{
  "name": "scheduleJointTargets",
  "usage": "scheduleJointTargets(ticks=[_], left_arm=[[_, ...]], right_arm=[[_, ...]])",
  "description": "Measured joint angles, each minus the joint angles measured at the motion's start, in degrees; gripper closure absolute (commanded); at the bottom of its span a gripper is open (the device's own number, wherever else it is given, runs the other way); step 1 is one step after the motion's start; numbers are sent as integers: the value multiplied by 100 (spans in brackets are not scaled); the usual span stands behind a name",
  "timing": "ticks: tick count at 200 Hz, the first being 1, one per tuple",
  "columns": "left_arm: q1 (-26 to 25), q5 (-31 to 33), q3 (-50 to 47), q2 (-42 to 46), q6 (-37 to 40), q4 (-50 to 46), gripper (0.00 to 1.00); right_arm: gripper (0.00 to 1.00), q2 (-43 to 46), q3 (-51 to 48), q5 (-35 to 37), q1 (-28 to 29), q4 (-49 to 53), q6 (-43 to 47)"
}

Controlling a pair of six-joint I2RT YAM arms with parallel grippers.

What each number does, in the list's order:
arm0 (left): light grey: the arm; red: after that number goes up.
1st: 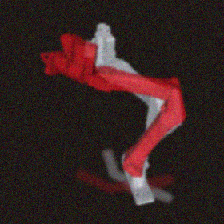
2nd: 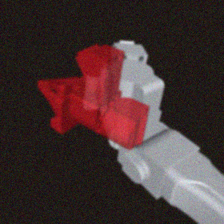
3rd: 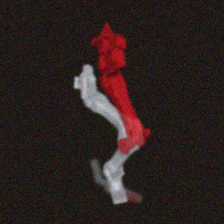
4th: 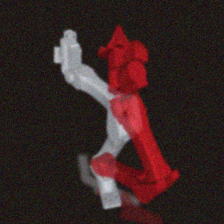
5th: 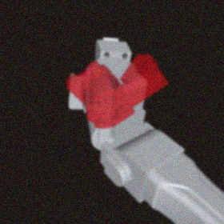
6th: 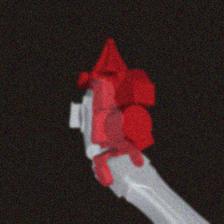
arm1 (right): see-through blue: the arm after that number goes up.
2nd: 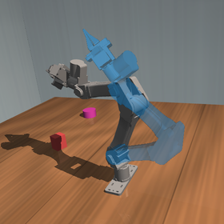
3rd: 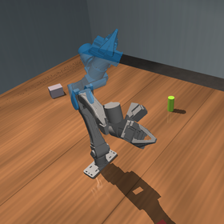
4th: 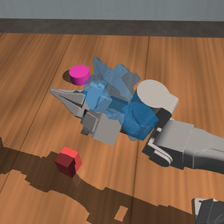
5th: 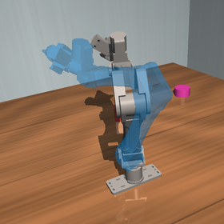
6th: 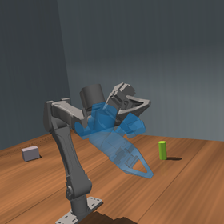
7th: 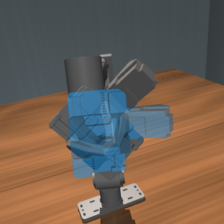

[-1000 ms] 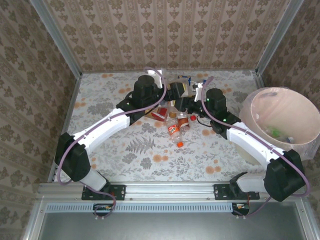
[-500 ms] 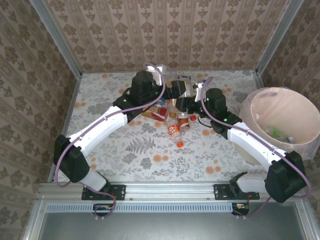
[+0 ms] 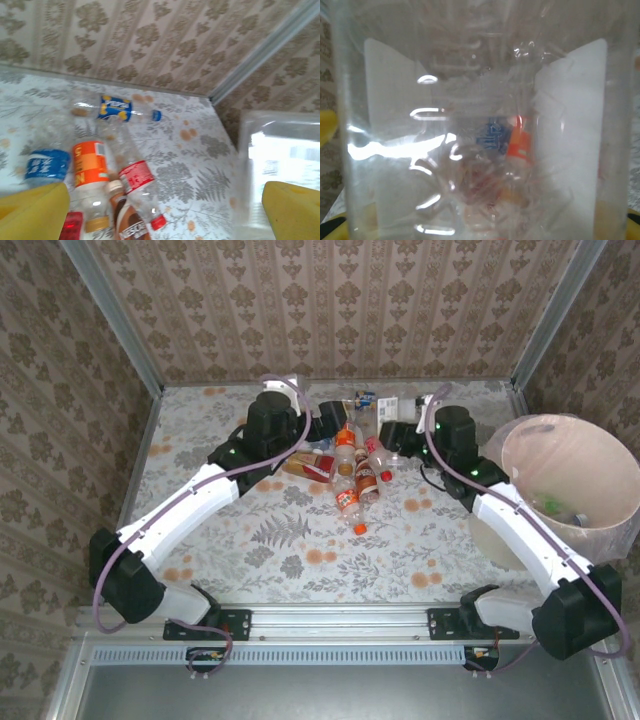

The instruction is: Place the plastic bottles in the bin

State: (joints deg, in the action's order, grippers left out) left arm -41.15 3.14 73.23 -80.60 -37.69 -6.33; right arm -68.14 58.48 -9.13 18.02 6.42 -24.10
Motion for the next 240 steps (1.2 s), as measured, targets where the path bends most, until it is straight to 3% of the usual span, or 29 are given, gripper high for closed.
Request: scheduleJointTargets(ticks=[79, 156, 240], left_arm=[[476, 813, -636, 33, -1174, -568, 0], [708, 868, -811, 52, -1696, -702, 0], [780, 581, -940, 44, -1808, -693, 0]], right_arm=[[58, 538, 1475, 153, -1029, 1329, 981], [58, 883, 2361, 236, -1993, 2837, 1707], [58, 1209, 2629, 142, -4009, 3818, 1768]])
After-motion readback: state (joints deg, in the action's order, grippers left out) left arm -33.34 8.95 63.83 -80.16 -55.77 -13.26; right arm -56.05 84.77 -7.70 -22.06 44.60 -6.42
